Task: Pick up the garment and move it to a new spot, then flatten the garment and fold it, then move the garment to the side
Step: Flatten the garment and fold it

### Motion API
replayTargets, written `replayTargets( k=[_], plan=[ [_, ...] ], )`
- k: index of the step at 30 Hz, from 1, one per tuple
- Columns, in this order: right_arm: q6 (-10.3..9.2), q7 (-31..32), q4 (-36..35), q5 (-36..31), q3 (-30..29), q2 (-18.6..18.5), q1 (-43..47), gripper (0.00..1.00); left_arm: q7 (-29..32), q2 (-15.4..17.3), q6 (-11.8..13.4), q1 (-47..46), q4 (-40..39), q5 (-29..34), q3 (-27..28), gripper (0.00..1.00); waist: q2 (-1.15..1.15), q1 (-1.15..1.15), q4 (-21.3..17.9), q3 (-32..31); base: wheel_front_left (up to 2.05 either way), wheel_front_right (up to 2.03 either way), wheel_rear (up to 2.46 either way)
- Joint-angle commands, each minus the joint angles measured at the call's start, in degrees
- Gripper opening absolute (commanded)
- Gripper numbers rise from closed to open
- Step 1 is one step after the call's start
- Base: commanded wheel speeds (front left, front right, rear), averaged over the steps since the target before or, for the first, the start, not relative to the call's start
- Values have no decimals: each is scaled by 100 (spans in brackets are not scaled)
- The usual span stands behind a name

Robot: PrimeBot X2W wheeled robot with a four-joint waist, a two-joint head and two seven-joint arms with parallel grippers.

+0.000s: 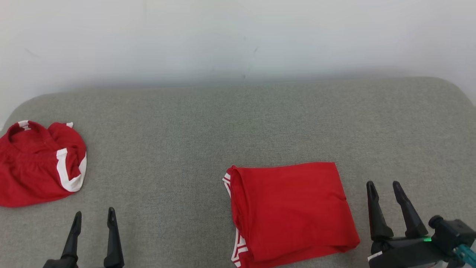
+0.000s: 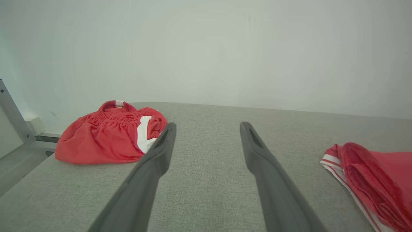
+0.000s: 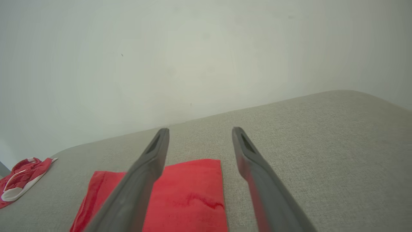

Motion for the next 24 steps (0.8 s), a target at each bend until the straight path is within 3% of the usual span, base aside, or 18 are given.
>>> replayTargets(
  k=[1,15,24],
  plan=[
    [-14,-33,-18,-25,-12,25,79,100,-18,-6,-1,69,0,21,21,100,0,0,-51,-49,0,0,0],
    [-14,-99,7,-298,20,51,462,100,-18,152,-102,280,13,376,-241,100,0,0,-123,-247,0,0,0],
    [-14,-123,-99,-601,-30,139,497,100,-18,208,0,346,-46,556,-283,100,0,0,-24,-305,0,0,0]
  ],
)
